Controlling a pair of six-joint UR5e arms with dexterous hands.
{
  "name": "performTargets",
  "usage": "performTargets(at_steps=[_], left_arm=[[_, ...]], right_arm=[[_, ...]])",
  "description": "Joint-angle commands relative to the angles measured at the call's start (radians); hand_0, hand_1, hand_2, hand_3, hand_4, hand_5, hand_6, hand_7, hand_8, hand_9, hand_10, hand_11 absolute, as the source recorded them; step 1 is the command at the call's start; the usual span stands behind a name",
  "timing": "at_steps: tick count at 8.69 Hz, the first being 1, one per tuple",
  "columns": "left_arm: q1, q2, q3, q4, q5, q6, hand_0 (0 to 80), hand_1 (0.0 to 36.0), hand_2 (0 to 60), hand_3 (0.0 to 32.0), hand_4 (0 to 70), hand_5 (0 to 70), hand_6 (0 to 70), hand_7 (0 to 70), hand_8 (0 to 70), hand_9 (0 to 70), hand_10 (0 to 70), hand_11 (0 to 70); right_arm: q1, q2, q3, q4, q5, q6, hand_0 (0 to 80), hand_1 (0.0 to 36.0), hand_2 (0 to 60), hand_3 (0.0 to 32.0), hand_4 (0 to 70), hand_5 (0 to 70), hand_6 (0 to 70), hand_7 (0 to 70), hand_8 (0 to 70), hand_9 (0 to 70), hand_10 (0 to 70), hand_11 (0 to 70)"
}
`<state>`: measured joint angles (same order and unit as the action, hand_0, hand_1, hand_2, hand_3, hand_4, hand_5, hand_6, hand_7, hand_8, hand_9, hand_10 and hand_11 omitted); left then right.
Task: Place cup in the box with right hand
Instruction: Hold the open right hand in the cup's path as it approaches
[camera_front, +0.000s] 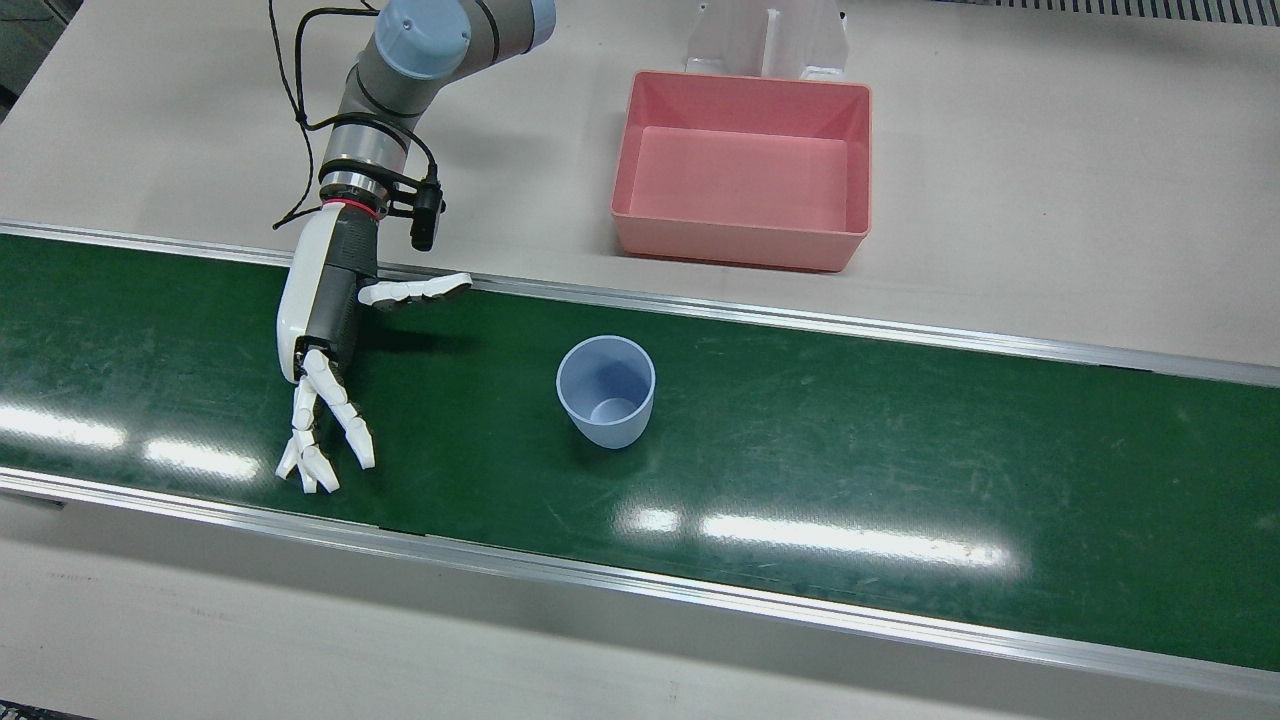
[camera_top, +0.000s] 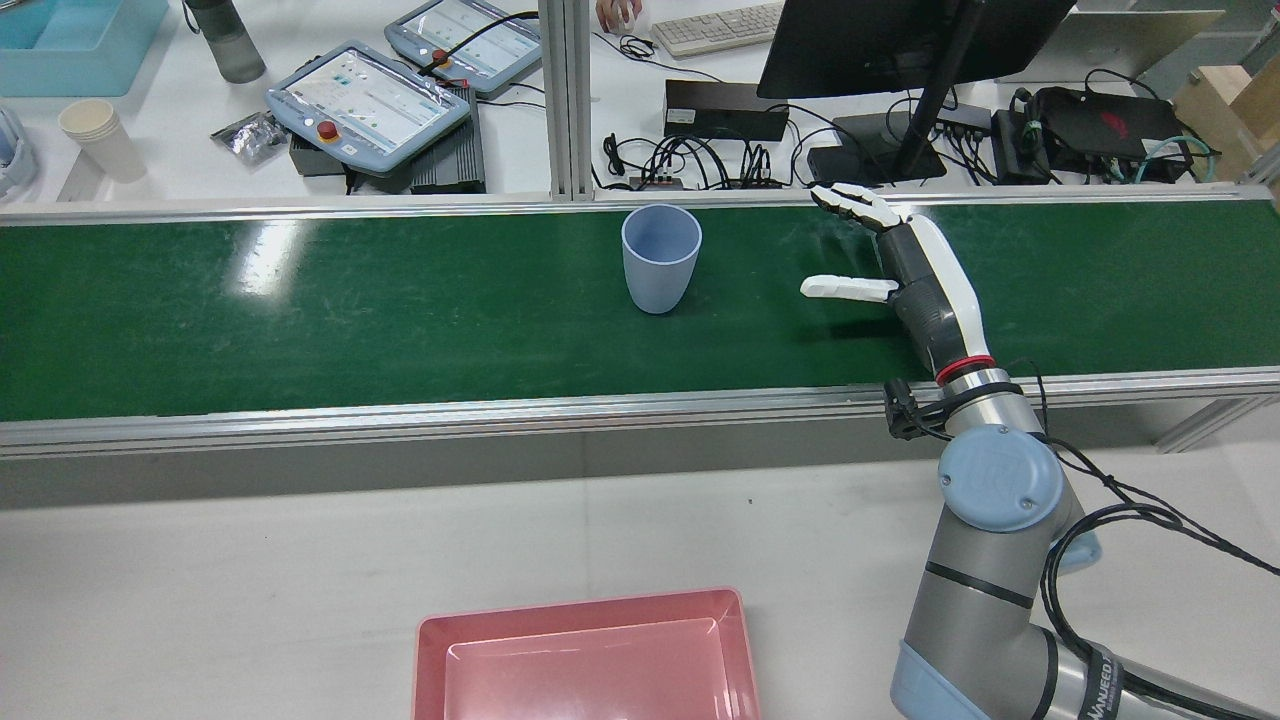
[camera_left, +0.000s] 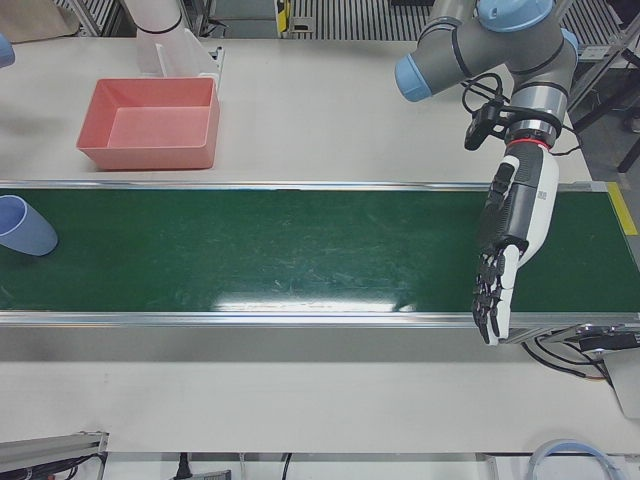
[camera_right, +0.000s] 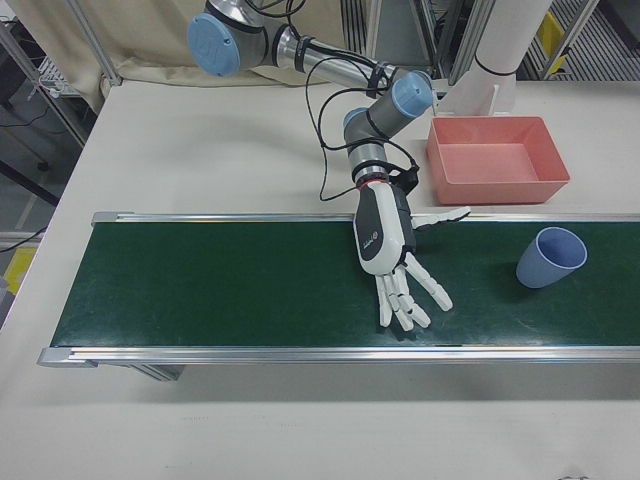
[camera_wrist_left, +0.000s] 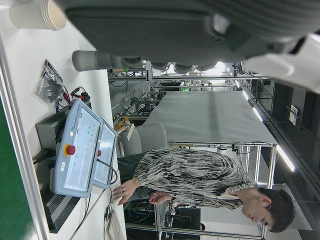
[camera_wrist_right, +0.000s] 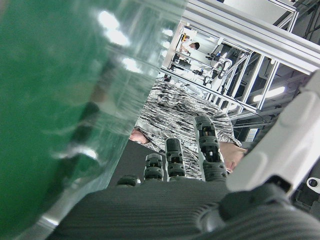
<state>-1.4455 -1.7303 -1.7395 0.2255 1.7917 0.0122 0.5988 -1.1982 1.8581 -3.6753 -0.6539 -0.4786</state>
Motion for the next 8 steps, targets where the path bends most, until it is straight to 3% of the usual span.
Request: performTargets(at_steps=[1, 8], left_arm=[[-0.001, 0.0, 0.0, 0.0, 0.0, 0.0, 0.0, 0.0, 0.0, 0.0, 0.0, 0.0, 0.0, 0.0, 0.0, 0.0, 0.0, 0.0], [0.0, 0.0, 0.002, 0.0, 0.0, 0.0, 0.0, 0.0, 0.0, 0.0, 0.0, 0.0, 0.0, 0.0, 0.0, 0.0, 0.0, 0.0]], right_arm=[[0.006, -0.003, 0.003, 0.0, 0.008, 0.0, 37.8, 3.5, 0.0, 0.0, 14.4, 0.4, 5.4, 25.8, 4.4, 11.9, 0.0, 0.0], [0.022, -0.008, 0.0, 0.0, 0.008, -0.002, 37.5, 3.2, 0.0, 0.0, 16.6, 0.4, 5.6, 26.2, 4.8, 12.3, 0.0, 0.0]])
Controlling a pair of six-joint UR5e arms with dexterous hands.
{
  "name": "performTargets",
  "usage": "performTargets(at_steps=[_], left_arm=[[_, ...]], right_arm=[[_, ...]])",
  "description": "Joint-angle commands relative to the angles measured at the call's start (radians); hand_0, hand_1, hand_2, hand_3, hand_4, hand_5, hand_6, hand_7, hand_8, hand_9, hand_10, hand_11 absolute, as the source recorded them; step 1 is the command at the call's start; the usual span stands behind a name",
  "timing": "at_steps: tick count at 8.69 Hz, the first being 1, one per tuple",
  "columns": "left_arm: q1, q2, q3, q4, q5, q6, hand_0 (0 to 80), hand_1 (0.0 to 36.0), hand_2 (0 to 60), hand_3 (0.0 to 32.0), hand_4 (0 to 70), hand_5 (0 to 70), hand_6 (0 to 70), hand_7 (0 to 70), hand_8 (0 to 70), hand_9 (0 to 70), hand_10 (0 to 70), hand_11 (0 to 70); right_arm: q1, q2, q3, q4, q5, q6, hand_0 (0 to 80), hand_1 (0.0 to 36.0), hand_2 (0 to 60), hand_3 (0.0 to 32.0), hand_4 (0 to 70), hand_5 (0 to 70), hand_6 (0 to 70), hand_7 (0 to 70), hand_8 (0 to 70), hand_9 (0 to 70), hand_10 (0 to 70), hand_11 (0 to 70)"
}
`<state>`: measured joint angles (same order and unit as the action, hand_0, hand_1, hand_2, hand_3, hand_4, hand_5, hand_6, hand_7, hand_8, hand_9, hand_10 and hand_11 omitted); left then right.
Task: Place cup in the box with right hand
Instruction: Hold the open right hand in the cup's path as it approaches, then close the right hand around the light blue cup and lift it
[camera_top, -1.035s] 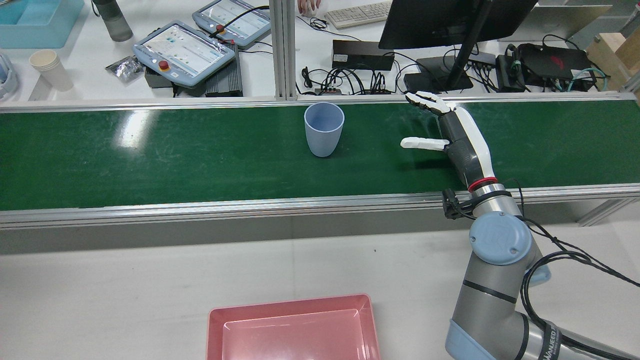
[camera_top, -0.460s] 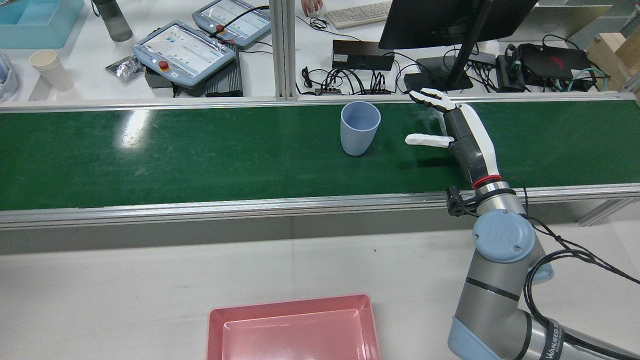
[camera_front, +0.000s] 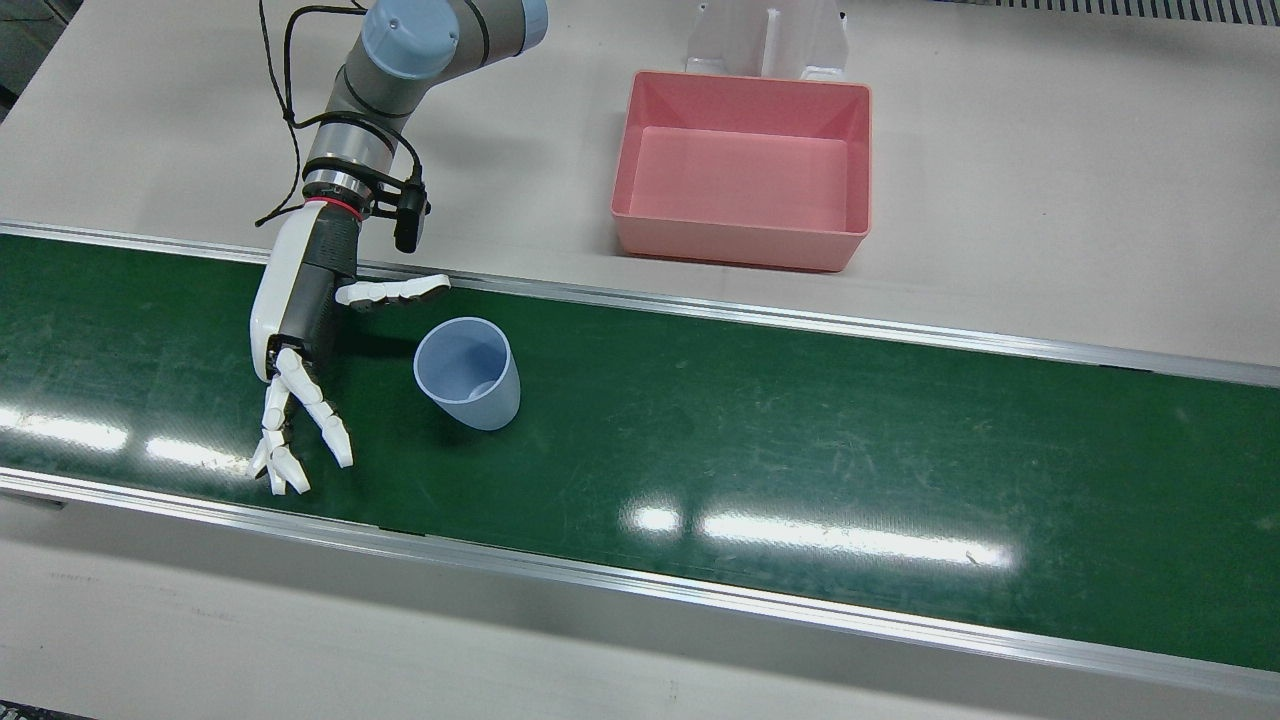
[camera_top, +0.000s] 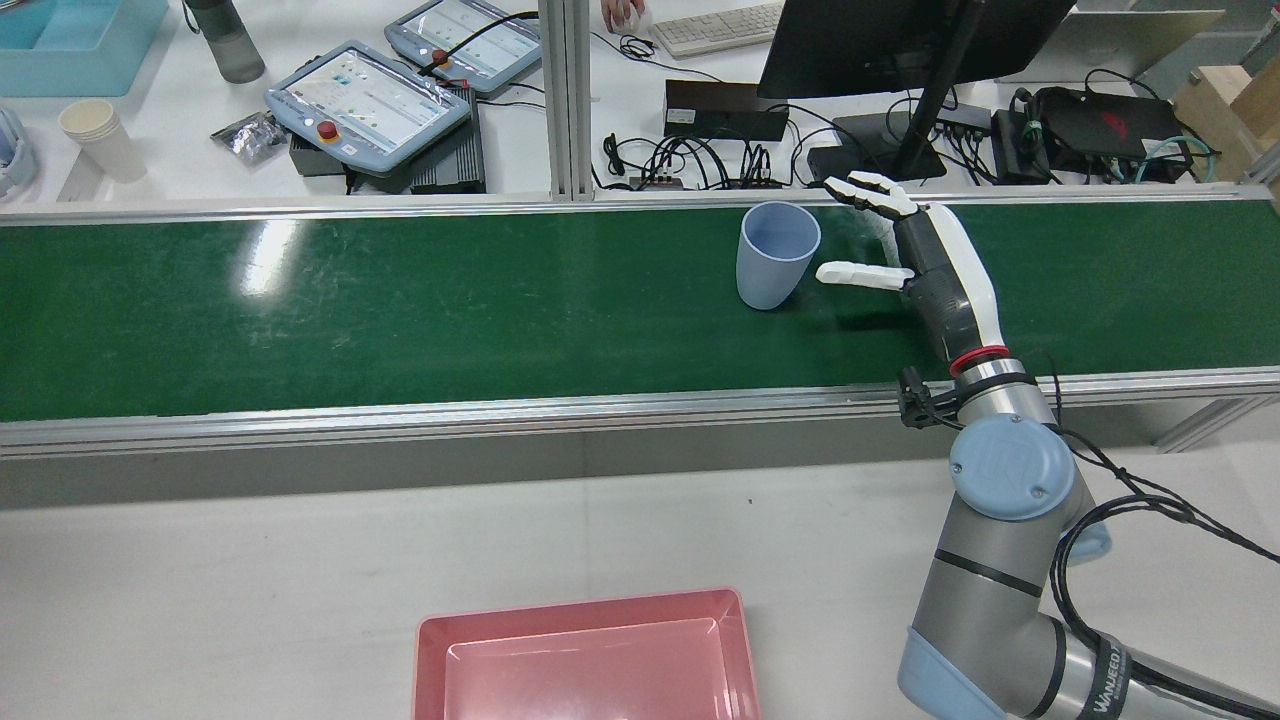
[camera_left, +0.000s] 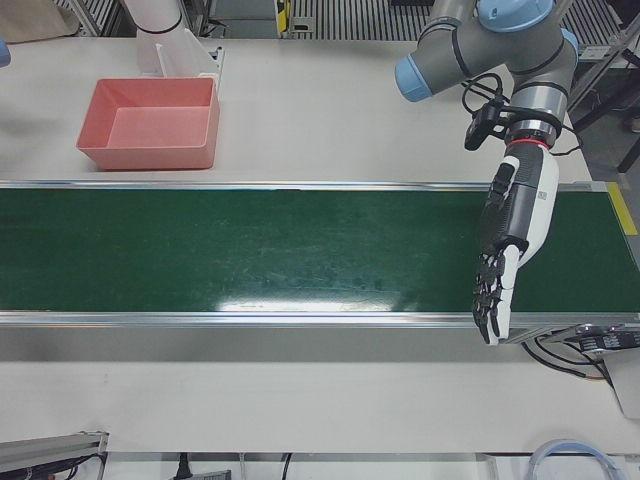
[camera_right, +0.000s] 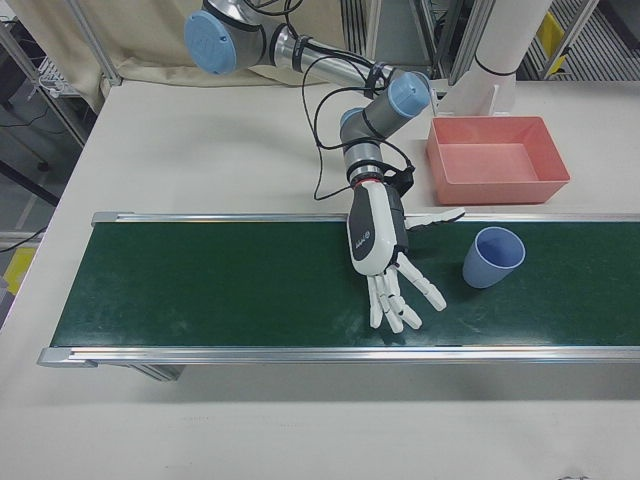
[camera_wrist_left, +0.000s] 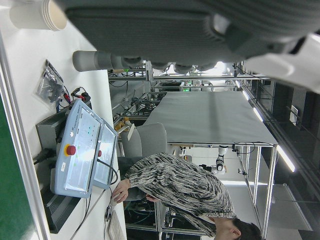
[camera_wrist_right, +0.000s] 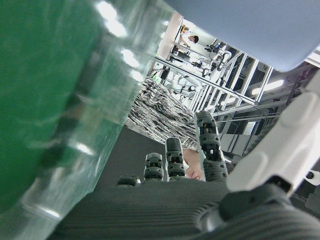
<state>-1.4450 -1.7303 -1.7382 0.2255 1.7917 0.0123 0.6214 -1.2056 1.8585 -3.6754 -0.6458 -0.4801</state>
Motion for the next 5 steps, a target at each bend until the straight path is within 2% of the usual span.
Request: performTargets(at_steps=[1, 3, 4, 5], left_arm=[[-0.002, 0.0, 0.0, 0.0, 0.0, 0.0, 0.0, 0.0, 0.0, 0.0, 0.0, 0.0, 0.0, 0.0, 0.0, 0.0, 0.0, 0.0], [0.0, 0.0, 0.0, 0.0, 0.0, 0.0, 0.0, 0.0, 0.0, 0.0, 0.0, 0.0, 0.0, 0.0, 0.0, 0.0, 0.0, 0.0], [0.0, 0.0, 0.0, 0.0, 0.0, 0.0, 0.0, 0.0, 0.0, 0.0, 0.0, 0.0, 0.0, 0.0, 0.0, 0.0, 0.0, 0.0], [0.0, 0.0, 0.0, 0.0, 0.0, 0.0, 0.0, 0.0, 0.0, 0.0, 0.0, 0.0, 0.0, 0.0, 0.0, 0.0, 0.0, 0.0]], right_arm=[[0.0, 0.0, -0.004, 0.0, 0.0, 0.0, 37.6, 3.2, 0.0, 0.0, 16.8, 0.4, 5.8, 27.0, 4.9, 12.6, 0.0, 0.0], [0.0, 0.0, -0.004, 0.0, -0.002, -0.002, 37.5, 3.4, 0.0, 0.0, 17.4, 0.5, 6.8, 30.5, 6.0, 14.4, 0.0, 0.0], [0.0, 0.0, -0.005, -0.002, -0.002, -0.002, 39.0, 4.4, 0.0, 0.0, 15.9, 1.1, 8.5, 38.6, 7.8, 18.5, 0.0, 0.0], [0.001, -0.002, -0.007, -0.005, -0.002, -0.002, 40.6, 10.3, 17.8, 0.0, 13.5, 3.3, 14.4, 64.9, 14.7, 32.0, 4.1, 6.5]])
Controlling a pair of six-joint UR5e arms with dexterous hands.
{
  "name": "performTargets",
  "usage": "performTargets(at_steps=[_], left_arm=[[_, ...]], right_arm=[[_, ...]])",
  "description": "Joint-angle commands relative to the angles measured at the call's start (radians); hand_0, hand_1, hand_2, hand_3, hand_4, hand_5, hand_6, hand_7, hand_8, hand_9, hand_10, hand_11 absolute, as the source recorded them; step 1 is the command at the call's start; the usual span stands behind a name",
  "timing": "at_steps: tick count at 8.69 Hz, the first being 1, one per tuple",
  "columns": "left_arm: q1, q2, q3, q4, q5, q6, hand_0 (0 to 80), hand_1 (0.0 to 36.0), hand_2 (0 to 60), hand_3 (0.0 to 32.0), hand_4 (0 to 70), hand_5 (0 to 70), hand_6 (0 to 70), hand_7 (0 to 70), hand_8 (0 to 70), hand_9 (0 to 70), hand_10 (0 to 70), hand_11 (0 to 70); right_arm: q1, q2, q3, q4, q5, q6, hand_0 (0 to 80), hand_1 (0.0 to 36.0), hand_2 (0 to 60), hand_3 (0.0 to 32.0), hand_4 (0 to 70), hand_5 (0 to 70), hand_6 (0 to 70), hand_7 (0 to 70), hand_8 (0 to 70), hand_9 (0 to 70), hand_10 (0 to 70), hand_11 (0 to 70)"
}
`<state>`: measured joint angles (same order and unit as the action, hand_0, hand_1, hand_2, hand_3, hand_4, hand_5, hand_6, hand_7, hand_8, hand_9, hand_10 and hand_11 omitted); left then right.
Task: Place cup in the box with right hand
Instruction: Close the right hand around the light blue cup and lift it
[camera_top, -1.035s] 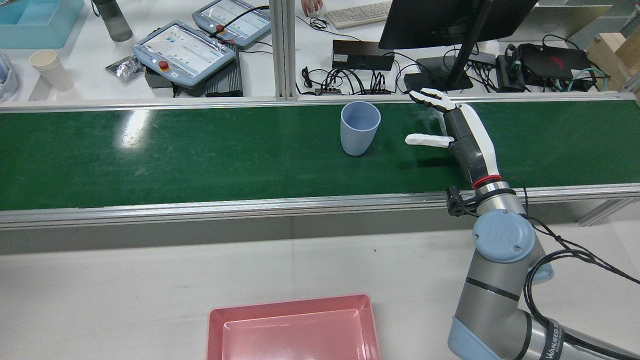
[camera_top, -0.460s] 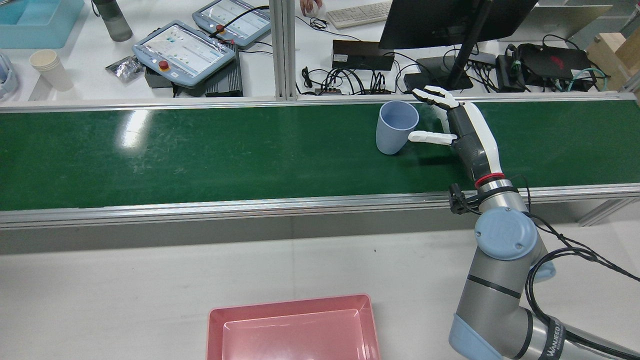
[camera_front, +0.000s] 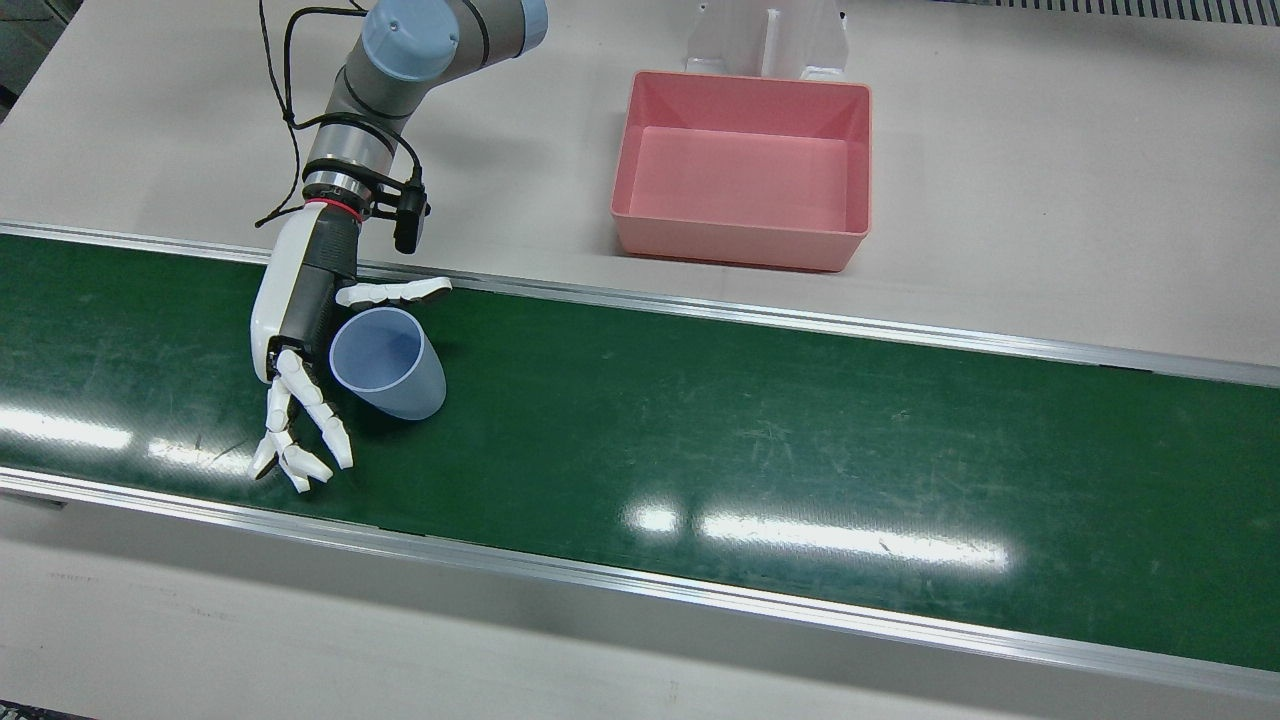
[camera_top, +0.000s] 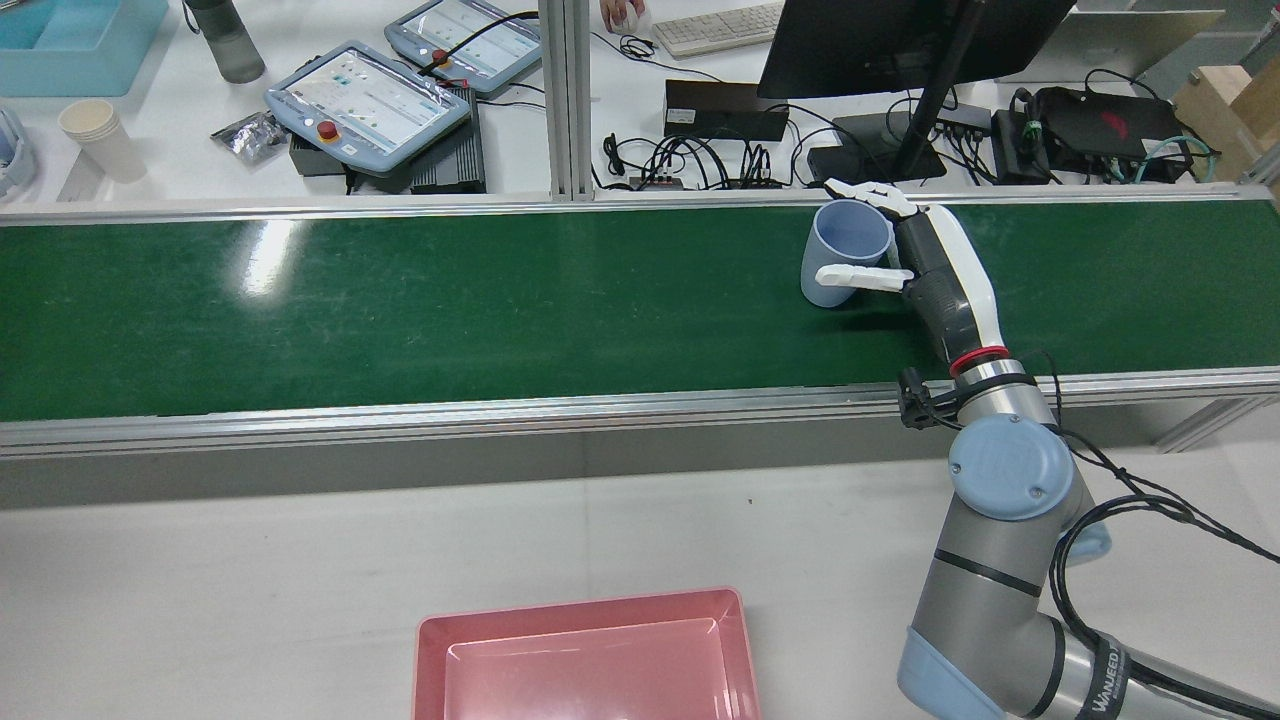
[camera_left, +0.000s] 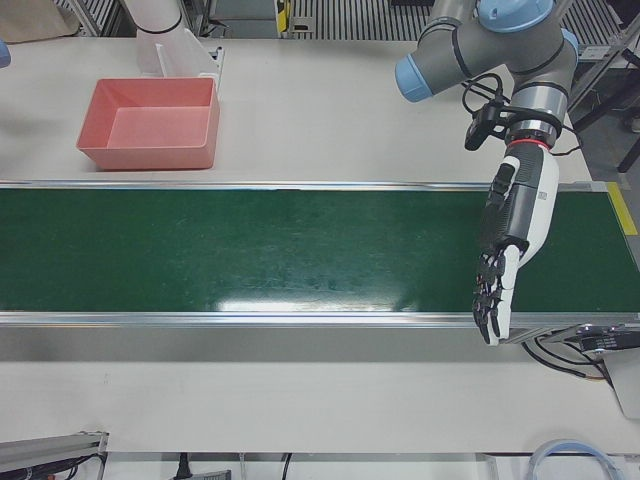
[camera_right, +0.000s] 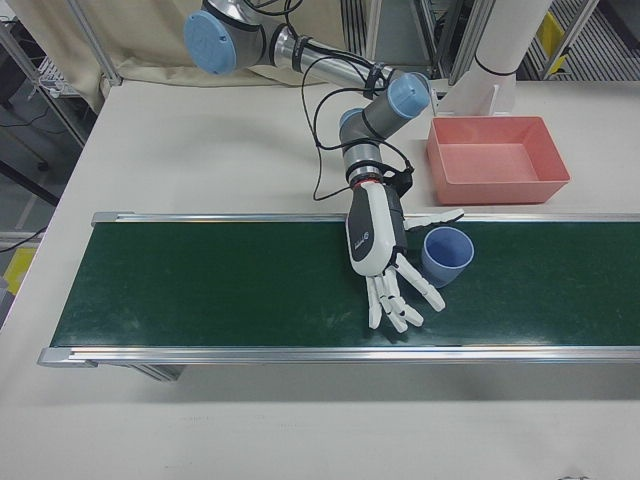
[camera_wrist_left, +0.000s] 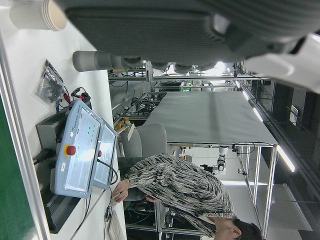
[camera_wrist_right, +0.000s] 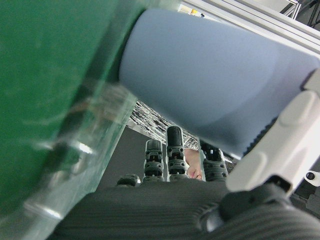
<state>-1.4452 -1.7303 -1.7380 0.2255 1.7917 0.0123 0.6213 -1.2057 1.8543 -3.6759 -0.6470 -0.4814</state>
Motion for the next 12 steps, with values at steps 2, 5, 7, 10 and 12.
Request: performTargets(at_steps=[2, 5, 7, 10, 12], left_arm=[[-0.001, 0.0, 0.0, 0.0, 0.0, 0.0, 0.0, 0.0, 0.0, 0.0, 0.0, 0.0, 0.0, 0.0, 0.0, 0.0, 0.0, 0.0], [-0.001, 0.0, -0.002, 0.0, 0.0, 0.0, 0.0, 0.0, 0.0, 0.0, 0.0, 0.0, 0.0, 0.0, 0.0, 0.0, 0.0, 0.0], [0.0, 0.0, -0.002, 0.0, 0.0, 0.0, 0.0, 0.0, 0.0, 0.0, 0.0, 0.0, 0.0, 0.0, 0.0, 0.0, 0.0, 0.0], [0.0, 0.0, -0.002, 0.0, 0.0, 0.0, 0.0, 0.0, 0.0, 0.0, 0.0, 0.0, 0.0, 0.0, 0.0, 0.0, 0.0, 0.0], [-0.001, 0.0, -0.002, 0.0, 0.0, 0.0, 0.0, 0.0, 0.0, 0.0, 0.0, 0.0, 0.0, 0.0, 0.0, 0.0, 0.0, 0.0]], right_arm=[[0.021, -0.011, 0.0, -0.012, 0.0, -0.003, 15.7, 25.3, 60.0, 0.0, 25.4, 10.9, 37.0, 70.0, 50.2, 70.0, 40.4, 57.3], [0.049, -0.032, 0.06, -0.041, 0.018, -0.038, 36.7, 31.3, 60.0, 0.0, 70.0, 13.8, 44.2, 70.0, 68.0, 70.0, 60.5, 70.0], [0.055, -0.073, 0.15, -0.042, 0.023, -0.043, 38.3, 30.7, 60.0, 0.0, 70.0, 14.3, 43.7, 70.0, 66.5, 70.0, 60.6, 70.0], [-0.044, -0.104, 0.498, -0.041, 0.027, -0.307, 39.6, 27.0, 60.0, 0.0, 69.7, 13.5, 41.8, 70.0, 64.7, 70.0, 58.2, 70.0], [-0.194, -0.092, 0.649, -0.029, 0.071, -0.507, 39.6, 24.7, 60.0, 0.0, 70.0, 12.8, 41.6, 70.0, 64.4, 70.0, 57.7, 70.0]])
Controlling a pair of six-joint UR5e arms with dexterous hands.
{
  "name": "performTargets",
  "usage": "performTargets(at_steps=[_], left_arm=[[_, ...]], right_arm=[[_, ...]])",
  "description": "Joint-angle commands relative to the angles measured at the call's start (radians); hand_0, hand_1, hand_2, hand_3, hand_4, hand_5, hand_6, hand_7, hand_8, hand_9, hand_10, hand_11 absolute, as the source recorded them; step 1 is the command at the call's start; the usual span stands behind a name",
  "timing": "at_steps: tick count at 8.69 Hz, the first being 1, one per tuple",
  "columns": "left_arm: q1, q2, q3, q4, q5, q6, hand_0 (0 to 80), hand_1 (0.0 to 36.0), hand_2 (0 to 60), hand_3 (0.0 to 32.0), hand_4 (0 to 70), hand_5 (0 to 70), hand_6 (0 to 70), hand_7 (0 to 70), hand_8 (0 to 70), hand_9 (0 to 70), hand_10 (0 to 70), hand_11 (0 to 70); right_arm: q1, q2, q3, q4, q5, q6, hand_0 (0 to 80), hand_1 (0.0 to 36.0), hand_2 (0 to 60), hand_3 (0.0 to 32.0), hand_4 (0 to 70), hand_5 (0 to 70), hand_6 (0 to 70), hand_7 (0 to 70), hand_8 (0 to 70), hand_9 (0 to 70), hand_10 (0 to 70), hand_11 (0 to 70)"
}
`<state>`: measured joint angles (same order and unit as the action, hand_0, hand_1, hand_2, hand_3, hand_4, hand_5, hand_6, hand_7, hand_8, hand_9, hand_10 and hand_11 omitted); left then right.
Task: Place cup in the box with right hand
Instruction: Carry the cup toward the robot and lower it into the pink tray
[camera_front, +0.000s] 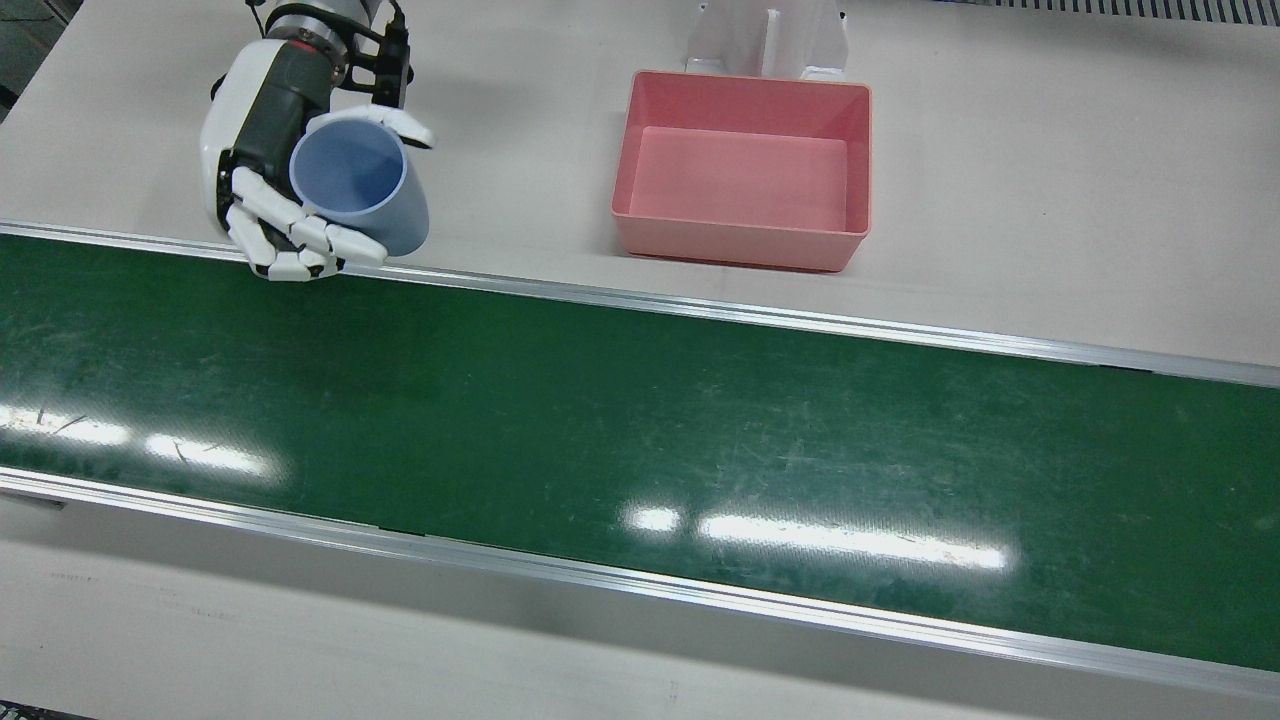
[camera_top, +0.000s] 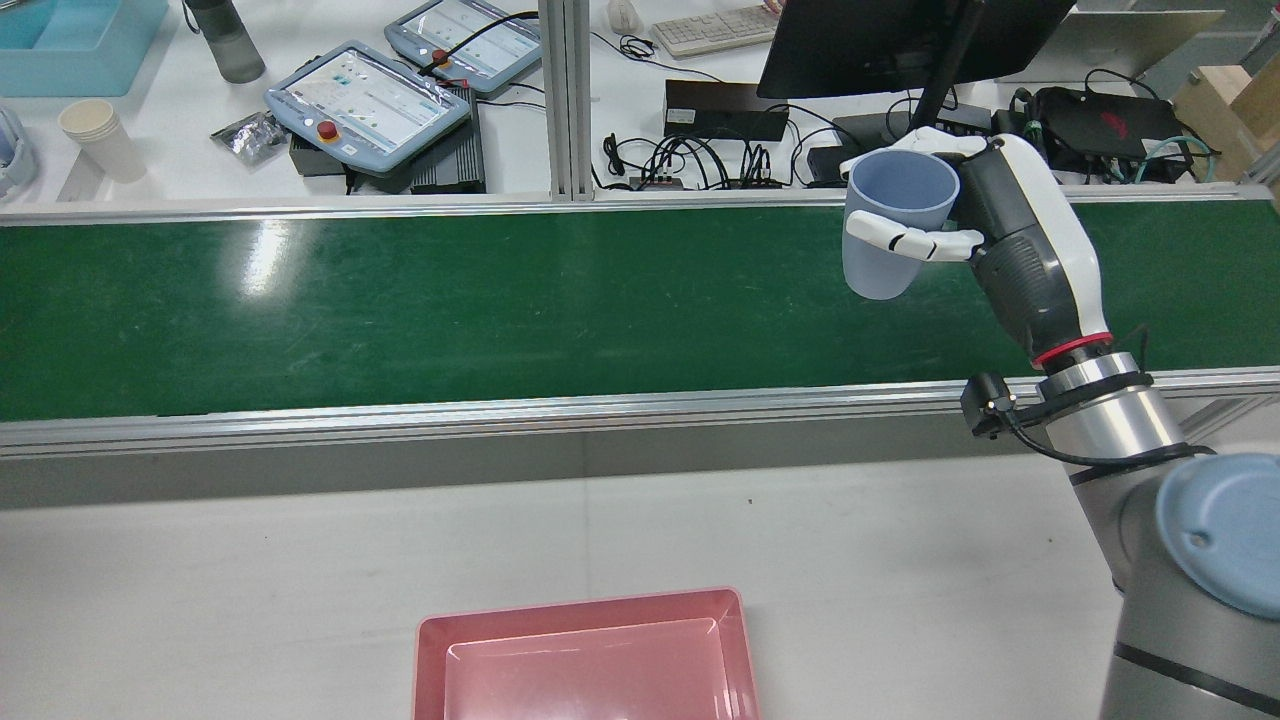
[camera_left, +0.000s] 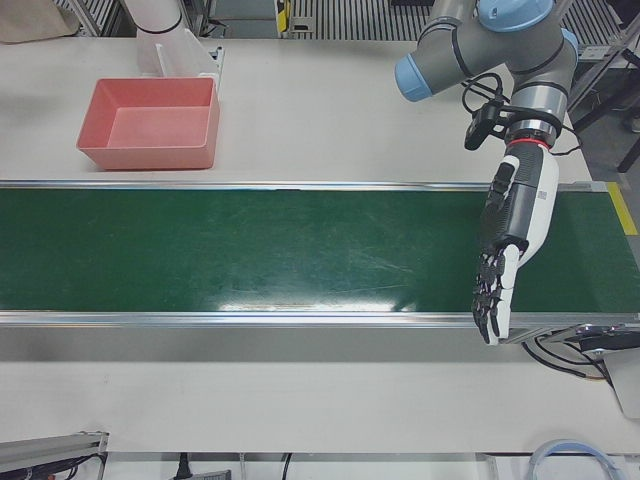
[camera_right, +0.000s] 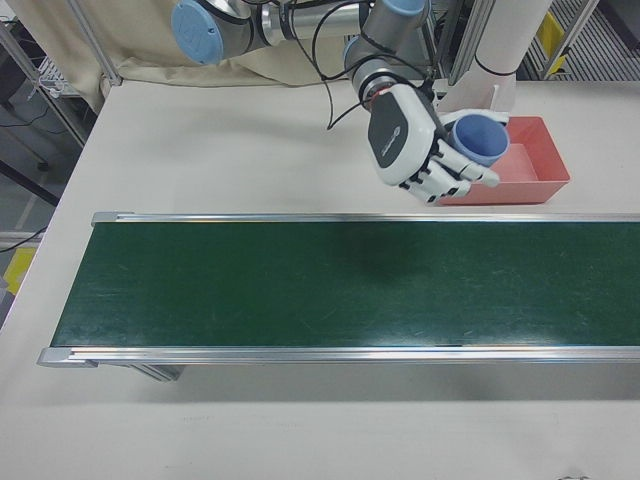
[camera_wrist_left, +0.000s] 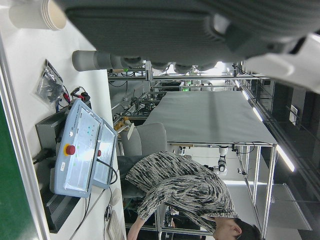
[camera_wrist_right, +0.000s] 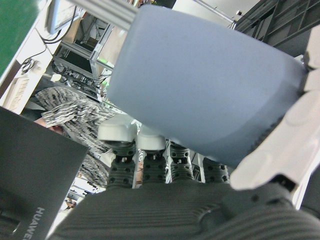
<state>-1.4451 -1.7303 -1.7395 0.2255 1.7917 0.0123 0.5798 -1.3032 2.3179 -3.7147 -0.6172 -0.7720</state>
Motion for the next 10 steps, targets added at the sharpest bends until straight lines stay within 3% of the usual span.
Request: performTargets(at_steps=[1, 2, 3, 4, 5, 6, 8, 10], left_arm=[[0.0, 0.0, 0.0, 0.0, 0.0, 0.0, 0.0, 0.0, 0.0, 0.0, 0.0, 0.0, 0.0, 0.0, 0.0, 0.0, 0.0, 0.0], [-0.001, 0.0, 0.0, 0.0, 0.0, 0.0, 0.0, 0.0, 0.0, 0.0, 0.0, 0.0, 0.0, 0.0, 0.0, 0.0, 0.0, 0.0], [-0.001, 0.0, 0.0, 0.0, 0.0, 0.0, 0.0, 0.0, 0.0, 0.0, 0.0, 0.0, 0.0, 0.0, 0.0, 0.0, 0.0, 0.0], [-0.001, 0.0, 0.0, 0.0, 0.0, 0.0, 0.0, 0.0, 0.0, 0.0, 0.0, 0.0, 0.0, 0.0, 0.0, 0.0, 0.0, 0.0], [-0.001, 0.0, 0.0, 0.0, 0.0, 0.0, 0.0, 0.0, 0.0, 0.0, 0.0, 0.0, 0.0, 0.0, 0.0, 0.0, 0.0, 0.0], [-0.001, 0.0, 0.0, 0.0, 0.0, 0.0, 0.0, 0.0, 0.0, 0.0, 0.0, 0.0, 0.0, 0.0, 0.0, 0.0, 0.0, 0.0], [-0.001, 0.0, 0.0, 0.0, 0.0, 0.0, 0.0, 0.0, 0.0, 0.0, 0.0, 0.0, 0.0, 0.0, 0.0, 0.0, 0.0, 0.0], [0.0, 0.0, 0.0, 0.0, 0.0, 0.0, 0.0, 0.0, 0.0, 0.0, 0.0, 0.0, 0.0, 0.0, 0.0, 0.0, 0.0, 0.0]], right_arm=[[-0.257, 0.028, 0.195, 0.013, 0.048, -0.286, 38.7, 22.5, 60.0, 0.0, 70.0, 12.6, 41.6, 70.0, 64.7, 70.0, 58.6, 70.0], [-0.323, 0.045, 0.181, 0.025, 0.047, -0.332, 37.9, 21.2, 60.0, 0.0, 69.2, 12.6, 41.0, 70.0, 64.7, 70.0, 59.0, 70.0], [-0.336, 0.041, 0.132, 0.103, 0.036, -0.366, 35.1, 18.9, 60.0, 0.0, 64.4, 12.7, 40.8, 70.0, 65.6, 70.0, 60.6, 70.0], [-0.337, 0.044, 0.08, 0.178, -0.019, -0.371, 21.8, 13.9, 60.0, 0.0, 57.3, 12.7, 41.0, 70.0, 67.5, 70.0, 66.4, 70.0], [-0.337, 0.064, 0.048, 0.199, -0.083, -0.386, 14.5, 10.7, 60.0, 0.0, 56.0, 12.8, 41.8, 70.0, 68.9, 70.0, 70.0, 70.0], [-0.354, 0.073, 0.031, 0.2, -0.122, -0.398, 12.3, 9.5, 60.0, 0.0, 61.8, 12.7, 43.1, 70.0, 70.0, 70.0, 70.0, 70.0], [-0.434, 0.082, 0.031, 0.2, -0.16, -0.438, 5.7, 7.3, 60.0, 0.0, 63.2, 12.8, 44.2, 70.0, 70.0, 70.0, 70.0, 70.0], [-0.547, 0.104, 0.031, 0.202, -0.165, -0.519, 4.2, 6.5, 60.0, 0.0, 61.7, 12.6, 43.8, 70.0, 70.0, 70.0, 70.0, 70.0]])
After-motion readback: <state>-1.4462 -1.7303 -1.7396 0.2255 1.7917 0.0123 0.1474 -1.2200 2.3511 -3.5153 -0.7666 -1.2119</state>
